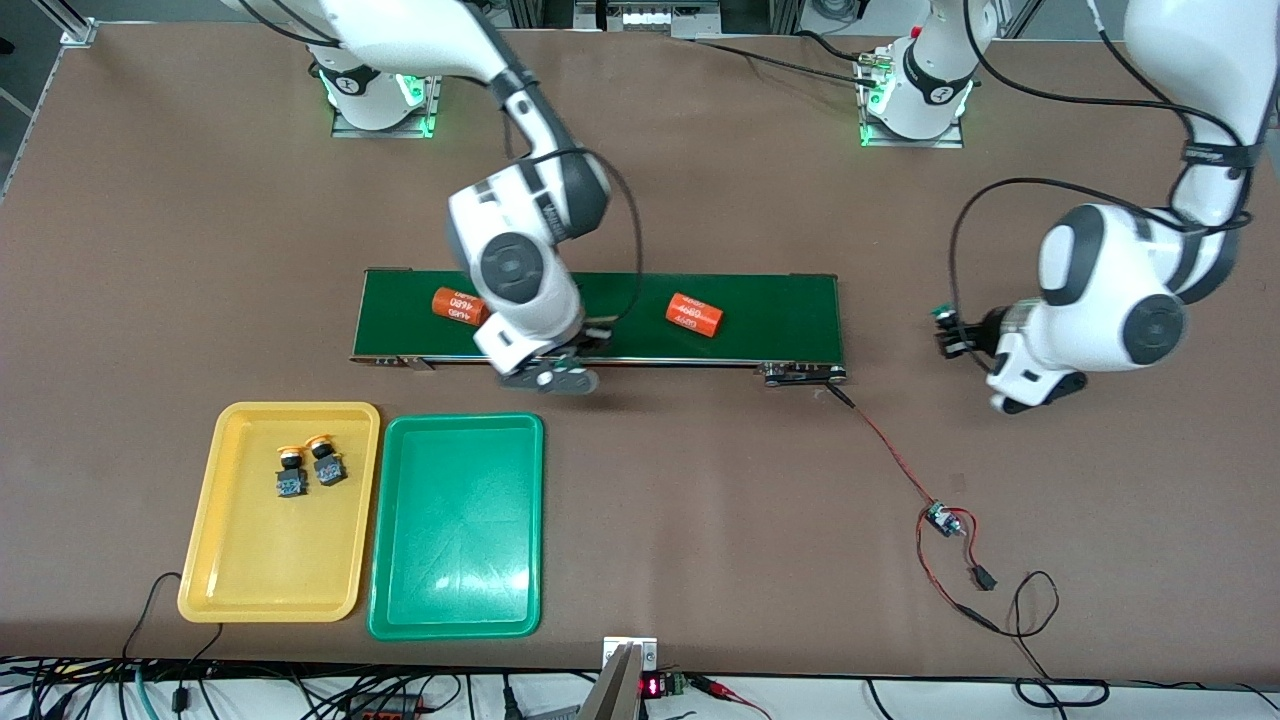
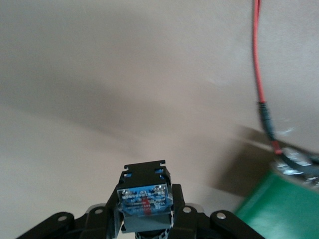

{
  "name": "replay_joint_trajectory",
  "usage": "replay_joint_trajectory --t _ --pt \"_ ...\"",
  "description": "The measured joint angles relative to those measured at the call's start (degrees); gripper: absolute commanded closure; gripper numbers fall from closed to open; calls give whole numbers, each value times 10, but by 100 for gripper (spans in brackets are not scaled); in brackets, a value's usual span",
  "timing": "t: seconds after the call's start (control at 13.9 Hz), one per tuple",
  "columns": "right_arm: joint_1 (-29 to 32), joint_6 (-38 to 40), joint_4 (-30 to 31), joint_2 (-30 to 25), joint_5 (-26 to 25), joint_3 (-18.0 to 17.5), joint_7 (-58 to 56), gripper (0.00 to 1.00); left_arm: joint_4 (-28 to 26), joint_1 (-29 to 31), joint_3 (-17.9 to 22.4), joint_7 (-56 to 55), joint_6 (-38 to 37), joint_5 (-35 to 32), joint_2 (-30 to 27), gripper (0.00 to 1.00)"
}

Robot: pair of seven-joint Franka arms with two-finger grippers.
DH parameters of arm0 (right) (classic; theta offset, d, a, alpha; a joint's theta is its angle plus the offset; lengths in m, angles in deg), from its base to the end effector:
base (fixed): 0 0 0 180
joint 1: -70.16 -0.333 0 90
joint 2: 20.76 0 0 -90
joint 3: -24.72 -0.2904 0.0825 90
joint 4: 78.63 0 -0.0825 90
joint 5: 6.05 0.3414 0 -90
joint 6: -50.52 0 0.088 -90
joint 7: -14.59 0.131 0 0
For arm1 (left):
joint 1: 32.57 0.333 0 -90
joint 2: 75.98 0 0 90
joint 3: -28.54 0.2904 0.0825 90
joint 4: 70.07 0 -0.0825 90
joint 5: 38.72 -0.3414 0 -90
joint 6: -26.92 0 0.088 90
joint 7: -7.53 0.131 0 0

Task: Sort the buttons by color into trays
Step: 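Carry the green button to the green tray while the left gripper places its button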

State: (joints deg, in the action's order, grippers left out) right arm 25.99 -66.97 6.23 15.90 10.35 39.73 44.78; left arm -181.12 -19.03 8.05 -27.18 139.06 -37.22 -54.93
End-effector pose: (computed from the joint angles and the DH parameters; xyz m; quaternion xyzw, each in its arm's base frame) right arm 0.5479 0.3589 0.2824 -0.9971 0.0551 0.0427 0.0298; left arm 0.5258 -0.0633 0.2657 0.9534 0.2432 -0.1781 0.0125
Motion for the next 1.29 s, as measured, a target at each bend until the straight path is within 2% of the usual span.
replay_joint_trajectory --t 0.22,0.36,0.57,0.79,1.08,1.15,1.22,1.29 --pt "52 -10 -9 -2 -8 1 -21 100 0 -18 -57 -193 13 24 3 90" --pt "85 -22 -30 8 -17 1 -44 100 0 -31 -74 -233 34 31 9 90" --pt "138 -29 -65 37 -18 0 -120 100 1 -36 -76 -139 40 31 26 89" --pt "179 -57 -71 76 -18 0 -204 100 1 -37 -77 -14 46 32 39 88" --pt "201 -130 -74 138 -18 -1 -275 100 1 -52 -114 24 70 32 50 88" --pt "203 -146 -74 151 -18 -2 -282 92 0 -62 -119 24 87 32 56 85" --pt "203 -154 -78 158 -18 -2 -285 54 0 -71 -122 24 106 32 65 74" --pt "203 -154 -82 159 -18 -2 -286 1 0 -78 -124 25 123 32 73 30"
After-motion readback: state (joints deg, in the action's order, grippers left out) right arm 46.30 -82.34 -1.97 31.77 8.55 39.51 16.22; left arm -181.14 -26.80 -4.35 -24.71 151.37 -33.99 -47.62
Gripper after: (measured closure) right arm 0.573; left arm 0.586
